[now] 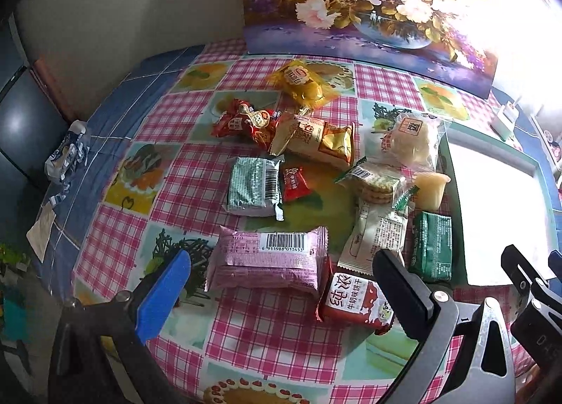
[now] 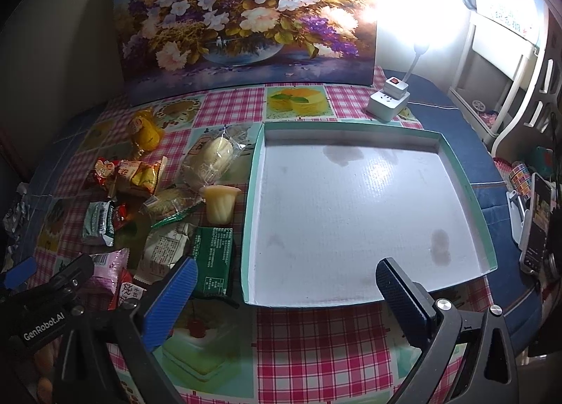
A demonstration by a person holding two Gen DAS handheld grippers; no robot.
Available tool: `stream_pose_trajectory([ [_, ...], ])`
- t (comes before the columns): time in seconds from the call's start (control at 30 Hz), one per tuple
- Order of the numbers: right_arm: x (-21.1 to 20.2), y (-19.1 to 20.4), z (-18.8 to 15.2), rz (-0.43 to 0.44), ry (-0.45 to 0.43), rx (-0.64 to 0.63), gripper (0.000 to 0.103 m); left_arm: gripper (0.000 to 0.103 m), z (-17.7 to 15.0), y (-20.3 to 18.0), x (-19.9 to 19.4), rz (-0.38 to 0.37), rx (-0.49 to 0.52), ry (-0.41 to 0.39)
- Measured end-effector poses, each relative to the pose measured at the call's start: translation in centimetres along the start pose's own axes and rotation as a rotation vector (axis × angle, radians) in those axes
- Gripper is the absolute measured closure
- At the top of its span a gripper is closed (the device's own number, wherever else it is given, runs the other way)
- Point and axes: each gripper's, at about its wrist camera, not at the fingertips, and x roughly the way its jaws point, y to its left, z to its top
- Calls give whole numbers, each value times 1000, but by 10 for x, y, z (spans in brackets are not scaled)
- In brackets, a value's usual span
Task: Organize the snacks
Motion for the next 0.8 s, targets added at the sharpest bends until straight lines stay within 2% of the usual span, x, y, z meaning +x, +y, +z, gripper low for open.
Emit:
stream_pose_trajectory([
  [0.8, 1, 1, -1, -1, 6, -4, 0, 0, -1, 5, 5, 1, -25, 20],
])
